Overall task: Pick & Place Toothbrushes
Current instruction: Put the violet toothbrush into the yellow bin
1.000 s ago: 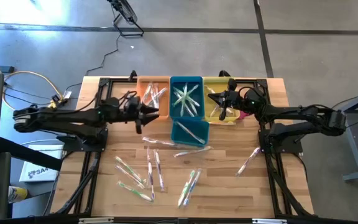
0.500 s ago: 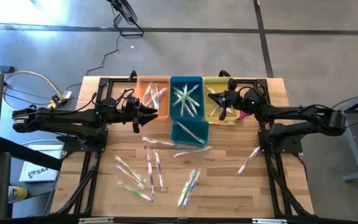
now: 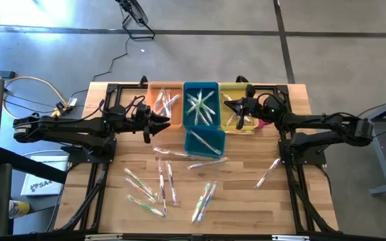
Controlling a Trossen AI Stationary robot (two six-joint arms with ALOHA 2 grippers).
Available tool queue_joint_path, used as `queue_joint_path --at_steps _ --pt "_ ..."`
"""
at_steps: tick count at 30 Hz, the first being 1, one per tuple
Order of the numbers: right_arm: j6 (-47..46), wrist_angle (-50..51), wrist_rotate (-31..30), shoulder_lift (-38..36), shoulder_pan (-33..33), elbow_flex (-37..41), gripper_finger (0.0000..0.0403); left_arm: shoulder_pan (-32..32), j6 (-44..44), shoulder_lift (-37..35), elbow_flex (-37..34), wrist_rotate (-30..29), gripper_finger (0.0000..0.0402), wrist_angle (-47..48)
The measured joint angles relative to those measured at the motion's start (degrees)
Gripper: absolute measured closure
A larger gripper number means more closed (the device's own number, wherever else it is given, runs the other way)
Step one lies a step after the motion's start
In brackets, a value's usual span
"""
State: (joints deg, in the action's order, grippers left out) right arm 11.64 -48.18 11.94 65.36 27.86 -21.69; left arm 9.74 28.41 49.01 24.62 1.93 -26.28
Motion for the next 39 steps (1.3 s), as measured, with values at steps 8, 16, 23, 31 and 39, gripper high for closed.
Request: queue_joint_path --at_steps 8,16,23,31,39 --pt "0.00 0.00 0.00 0.00 0.00 0.00 0.0401 -0.02 -8.63 0.00 0.07 0.46 0.0241 1.60" --pt "0.00 0.00 0.00 0.02 0.00 0.00 0.0401 -0.02 -9.90 0.53 2.40 0.42 0.0241 12.84" --pt "0.00 0.00 0.00 0.02 0.01 0.00 0.0401 -0.02 -13.70 4.88 11.01 0.61 0.0241 26.66" --pt "0.00 0.07 0.00 0.00 0.02 0.00 0.0401 -0.02 -15.18 9.35 15.19 0.74 0.0241 37.20" --pt "0.00 0.15 0.00 0.01 0.00 0.00 0.0401 -1.44 -13.73 13.11 15.19 4.44 0.0241 38.20"
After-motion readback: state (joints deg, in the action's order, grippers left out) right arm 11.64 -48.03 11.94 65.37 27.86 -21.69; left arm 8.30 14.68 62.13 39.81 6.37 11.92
